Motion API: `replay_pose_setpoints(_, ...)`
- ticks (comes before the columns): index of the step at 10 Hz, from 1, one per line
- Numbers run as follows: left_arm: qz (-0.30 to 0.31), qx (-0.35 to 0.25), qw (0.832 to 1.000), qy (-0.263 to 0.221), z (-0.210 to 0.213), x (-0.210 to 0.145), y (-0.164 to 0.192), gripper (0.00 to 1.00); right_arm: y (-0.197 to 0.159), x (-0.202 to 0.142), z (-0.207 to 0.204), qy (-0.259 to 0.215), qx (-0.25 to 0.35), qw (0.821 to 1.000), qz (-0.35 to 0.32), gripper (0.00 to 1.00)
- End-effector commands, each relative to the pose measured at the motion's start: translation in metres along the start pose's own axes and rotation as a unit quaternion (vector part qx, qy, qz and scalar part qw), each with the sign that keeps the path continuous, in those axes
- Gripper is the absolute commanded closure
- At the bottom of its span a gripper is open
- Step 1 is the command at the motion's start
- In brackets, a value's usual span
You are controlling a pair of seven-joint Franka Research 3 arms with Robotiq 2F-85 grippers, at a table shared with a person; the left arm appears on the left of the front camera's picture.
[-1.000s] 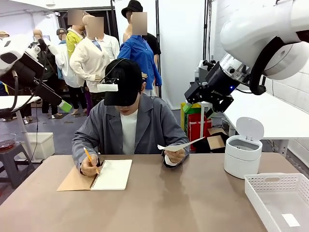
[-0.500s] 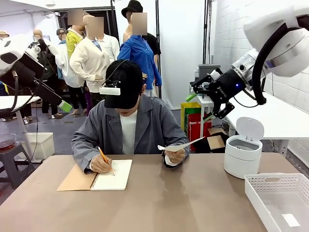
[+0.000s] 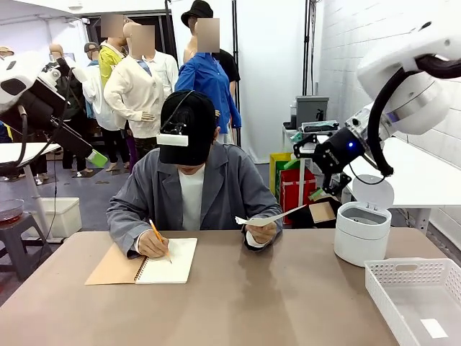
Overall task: Sort the paper based on its condition.
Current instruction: If a person hands you a paper, place it in the Organizing basket , and if it's crumpled, put it in the Trash can.
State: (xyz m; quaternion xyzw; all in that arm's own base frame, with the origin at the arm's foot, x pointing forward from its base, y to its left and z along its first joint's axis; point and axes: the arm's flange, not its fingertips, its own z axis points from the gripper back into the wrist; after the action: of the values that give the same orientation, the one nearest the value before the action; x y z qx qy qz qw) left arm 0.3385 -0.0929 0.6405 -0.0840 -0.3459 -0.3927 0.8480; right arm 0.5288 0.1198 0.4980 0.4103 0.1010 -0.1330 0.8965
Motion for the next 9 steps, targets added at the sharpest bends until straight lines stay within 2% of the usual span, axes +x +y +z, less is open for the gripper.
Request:
replay_pose_setpoints(1,0.003,-0.005,1.000,0.001,0.000,0.000,-0.001,0.00,-0.004,0.006,-0.005,0.023,-0.021,0.999,-0.031,0.00)
replay_pose_setpoints(5,0.003,-0.005,1.000,0.001,0.000,0.000,-0.001,0.00,-0.027,0.010,-0.038,0.067,-0.011,0.996,-0.061,0.00)
replay_pose_setpoints(9,0.003,-0.005,1.000,0.001,0.000,0.000,-0.001,0.00,-0.026,0.015,-0.075,0.094,0.036,0.993,-0.057,0.00)
